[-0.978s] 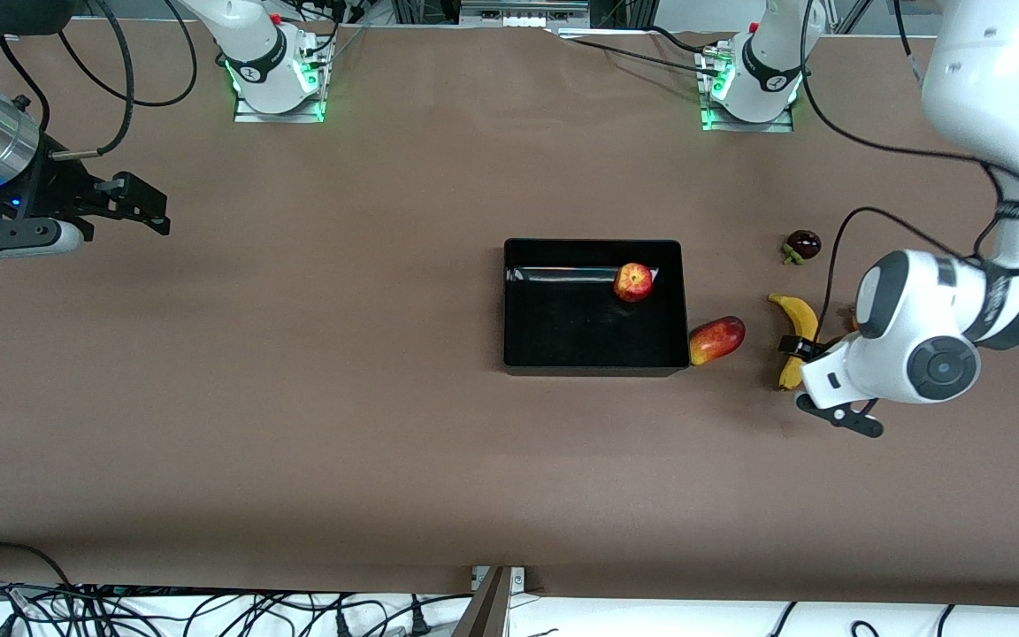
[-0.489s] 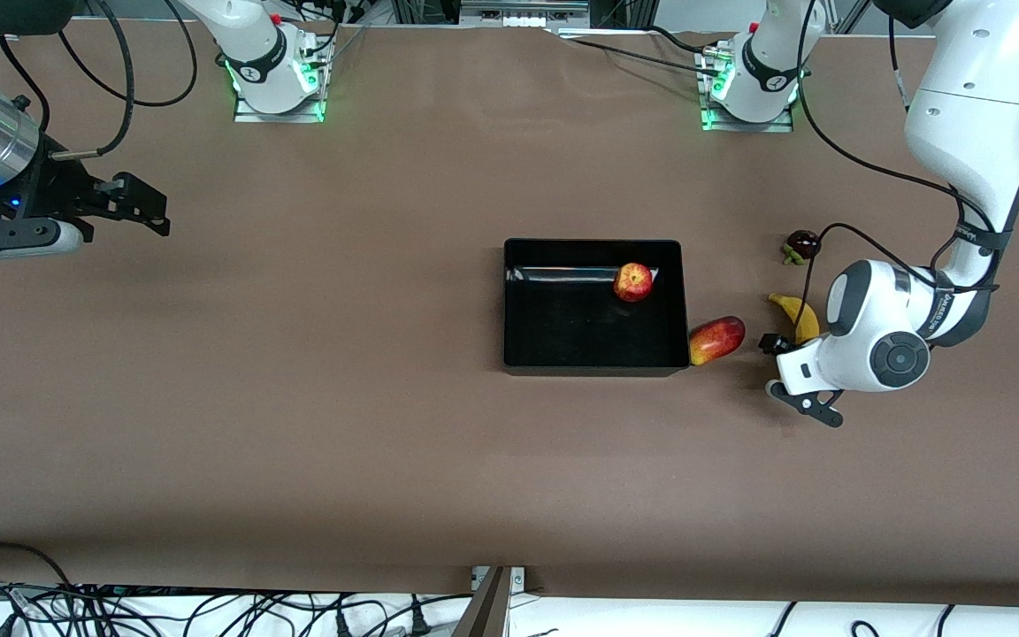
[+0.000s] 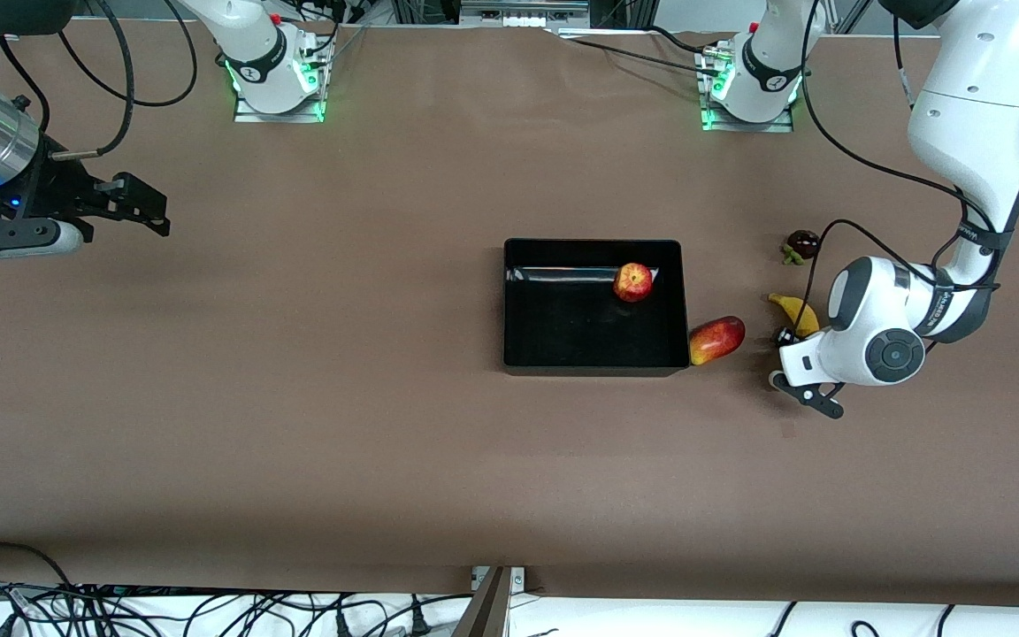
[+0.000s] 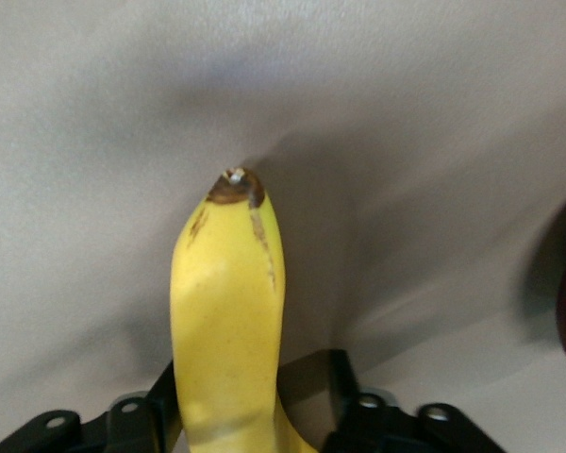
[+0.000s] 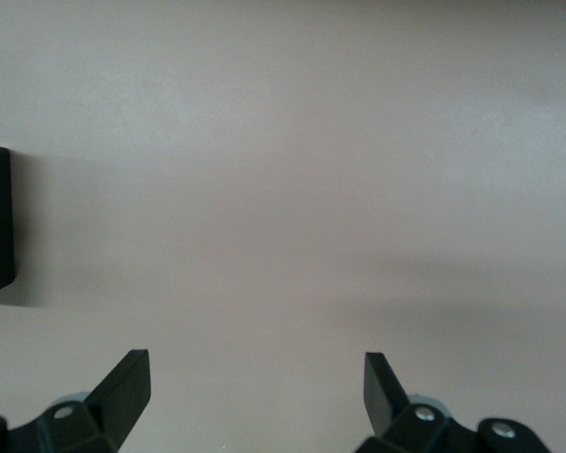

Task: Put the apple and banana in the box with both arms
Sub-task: 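Lower the left gripper onto the yellow banana and grasp it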

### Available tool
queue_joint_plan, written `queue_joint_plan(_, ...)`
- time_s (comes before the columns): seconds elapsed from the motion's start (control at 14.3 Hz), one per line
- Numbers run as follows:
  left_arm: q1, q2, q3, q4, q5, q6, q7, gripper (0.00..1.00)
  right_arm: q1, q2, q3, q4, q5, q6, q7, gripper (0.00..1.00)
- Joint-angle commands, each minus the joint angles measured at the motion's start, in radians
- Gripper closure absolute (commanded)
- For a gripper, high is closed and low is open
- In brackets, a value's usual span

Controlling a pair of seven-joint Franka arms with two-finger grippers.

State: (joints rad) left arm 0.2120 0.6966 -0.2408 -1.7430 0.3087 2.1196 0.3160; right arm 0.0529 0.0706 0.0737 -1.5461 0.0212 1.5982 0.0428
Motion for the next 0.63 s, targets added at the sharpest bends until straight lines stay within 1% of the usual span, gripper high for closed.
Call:
queue_joint_plan(0.0,0.015,-0.077,-0.017,-0.018,0.017,-0.048,0.035,1.00,-0.018,0.005,0.018,0.014,-0.015,-0.001,0.006,0.00)
queue_joint_plan(0.14,0.004,-0.112,-0.032,0.025,0.004,-0.125,0.025,1.00,-0.018,0.005,0.018,0.014,-0.015,-0.001,0.006,0.00)
queue_joint_plan(0.21,0.001,-0.114,-0.057,0.066,0.003,-0.189,0.020,1.00,-0.018,0.005,0.020,0.014,-0.015,-0.001,0.006,0.00)
queue_joint_plan(0.35,-0.008,-0.114,-0.124,0.190,0.000,-0.356,0.015,1.00,-0.018,0.005,0.018,0.014,-0.014,-0.001,0.006,0.00)
queue_joint_plan(0.49,-0.058,-0.112,-0.181,0.291,-0.029,-0.479,-0.053,1.00,-0.018,0.005,0.020,0.014,-0.014,-0.001,0.006,0.00)
queue_joint_plan(0.56,-0.103,-0.112,-0.184,0.318,-0.072,-0.501,-0.128,1.00,-0.018,0.005,0.020,0.014,-0.014,-0.001,0.006,0.00)
